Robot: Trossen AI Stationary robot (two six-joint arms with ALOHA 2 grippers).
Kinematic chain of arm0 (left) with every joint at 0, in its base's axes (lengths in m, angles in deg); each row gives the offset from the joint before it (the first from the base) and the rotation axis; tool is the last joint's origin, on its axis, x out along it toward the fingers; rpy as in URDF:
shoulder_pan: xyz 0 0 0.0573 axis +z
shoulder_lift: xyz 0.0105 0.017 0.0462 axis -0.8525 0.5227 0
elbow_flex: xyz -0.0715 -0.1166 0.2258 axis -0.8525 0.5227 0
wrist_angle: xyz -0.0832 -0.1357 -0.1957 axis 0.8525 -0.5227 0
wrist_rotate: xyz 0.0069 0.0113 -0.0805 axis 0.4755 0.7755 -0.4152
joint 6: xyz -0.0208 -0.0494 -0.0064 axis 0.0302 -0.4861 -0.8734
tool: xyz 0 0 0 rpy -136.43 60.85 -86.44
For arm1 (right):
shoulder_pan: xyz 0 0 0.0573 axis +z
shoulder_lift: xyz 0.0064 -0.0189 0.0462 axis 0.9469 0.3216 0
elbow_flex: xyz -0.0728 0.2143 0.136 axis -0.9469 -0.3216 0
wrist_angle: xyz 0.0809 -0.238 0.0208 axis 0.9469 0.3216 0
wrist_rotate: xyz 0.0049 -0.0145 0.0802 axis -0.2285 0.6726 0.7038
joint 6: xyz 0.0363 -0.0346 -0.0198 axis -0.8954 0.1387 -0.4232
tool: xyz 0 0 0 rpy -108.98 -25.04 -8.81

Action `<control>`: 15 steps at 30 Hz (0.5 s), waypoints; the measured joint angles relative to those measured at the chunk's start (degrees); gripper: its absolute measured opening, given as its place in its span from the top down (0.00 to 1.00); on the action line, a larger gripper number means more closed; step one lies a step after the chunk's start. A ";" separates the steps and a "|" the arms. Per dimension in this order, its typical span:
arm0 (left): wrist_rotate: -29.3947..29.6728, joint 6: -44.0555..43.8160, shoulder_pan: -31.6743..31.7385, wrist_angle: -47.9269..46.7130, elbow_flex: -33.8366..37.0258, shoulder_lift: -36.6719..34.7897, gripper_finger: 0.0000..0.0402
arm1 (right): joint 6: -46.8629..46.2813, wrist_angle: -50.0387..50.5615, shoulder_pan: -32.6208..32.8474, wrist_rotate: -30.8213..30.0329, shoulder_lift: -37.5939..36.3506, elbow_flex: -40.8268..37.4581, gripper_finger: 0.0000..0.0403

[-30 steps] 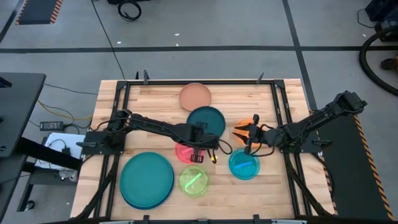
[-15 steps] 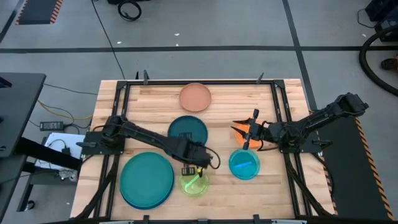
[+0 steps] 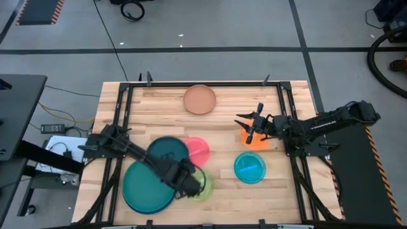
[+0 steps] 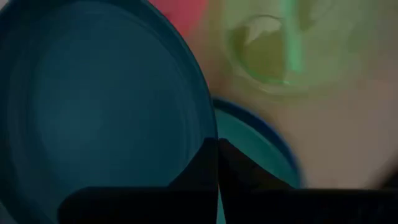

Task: Stack plastic plates
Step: Stack the dark blue plate on top of the green plate

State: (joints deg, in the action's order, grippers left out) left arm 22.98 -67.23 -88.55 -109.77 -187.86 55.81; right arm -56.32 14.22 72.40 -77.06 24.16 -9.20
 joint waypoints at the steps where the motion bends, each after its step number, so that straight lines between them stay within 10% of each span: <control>1: -1.23 -2.34 -0.89 0.00 -0.54 -0.06 0.99 | -0.31 0.02 -0.57 1.01 0.00 0.01 0.69; 15: -9.09 -27.01 -8.57 0.05 -2.91 0.46 0.97 | -2.54 0.26 -1.78 5.34 0.00 0.01 0.69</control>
State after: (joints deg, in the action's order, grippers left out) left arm 13.89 -94.23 -97.12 -109.72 -190.77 56.27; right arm -58.85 14.49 70.61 -71.72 24.16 -9.19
